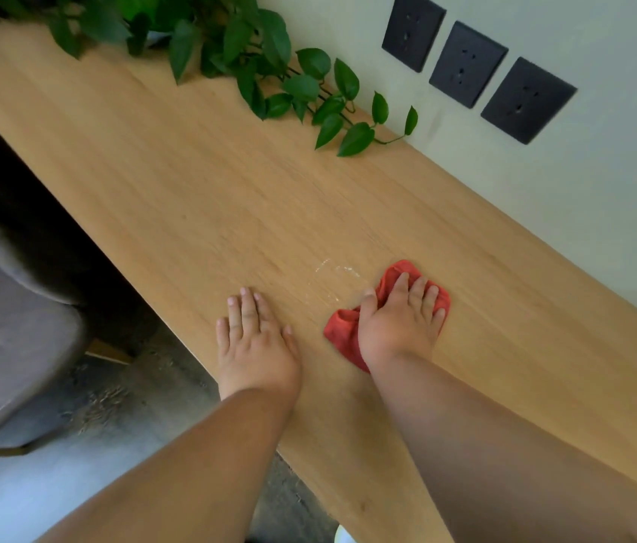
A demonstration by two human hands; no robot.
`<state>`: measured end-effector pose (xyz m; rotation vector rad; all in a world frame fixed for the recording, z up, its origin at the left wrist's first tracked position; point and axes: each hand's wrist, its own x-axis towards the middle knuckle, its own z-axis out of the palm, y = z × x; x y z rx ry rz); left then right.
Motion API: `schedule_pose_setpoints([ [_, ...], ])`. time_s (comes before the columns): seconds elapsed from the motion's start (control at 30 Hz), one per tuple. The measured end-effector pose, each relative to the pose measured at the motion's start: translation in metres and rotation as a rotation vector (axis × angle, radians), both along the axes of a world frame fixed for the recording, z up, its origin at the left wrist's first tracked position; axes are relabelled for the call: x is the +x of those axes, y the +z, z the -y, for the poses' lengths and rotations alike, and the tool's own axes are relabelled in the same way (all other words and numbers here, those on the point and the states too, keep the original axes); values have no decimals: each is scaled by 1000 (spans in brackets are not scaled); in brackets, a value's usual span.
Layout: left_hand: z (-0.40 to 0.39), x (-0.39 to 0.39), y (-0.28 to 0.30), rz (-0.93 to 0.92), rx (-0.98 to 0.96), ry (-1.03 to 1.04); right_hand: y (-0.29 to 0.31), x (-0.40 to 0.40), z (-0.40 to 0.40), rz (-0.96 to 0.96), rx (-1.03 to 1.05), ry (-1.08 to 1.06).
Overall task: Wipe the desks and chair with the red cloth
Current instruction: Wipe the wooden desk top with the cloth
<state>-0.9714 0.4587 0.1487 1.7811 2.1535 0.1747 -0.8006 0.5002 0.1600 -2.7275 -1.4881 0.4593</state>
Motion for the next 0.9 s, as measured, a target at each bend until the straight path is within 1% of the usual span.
schedule_pose_setpoints([
  [0.13,-8,-9,1,71,47,17,-2,-21,-39,18,33,140],
  [0.27,-8,-9,-3,105,46,20,-5,-53,-79,30,49,252],
  [0.5,-8,-8,-4,146,54,24,-8,-131,-150,53,59,351],
  [0.57,-9,-7,-3,124,67,26,-8,-150,-171,61,50,399],
  [0.63,-9,-7,-1,117,73,17,-7,-163,-187,70,50,517],
  [0.73,-9,-8,-3,96,78,-8,-5,-170,-202,79,53,777],
  [0.9,-9,-10,-5,63,85,10,-1,-165,-202,84,55,1187],
])
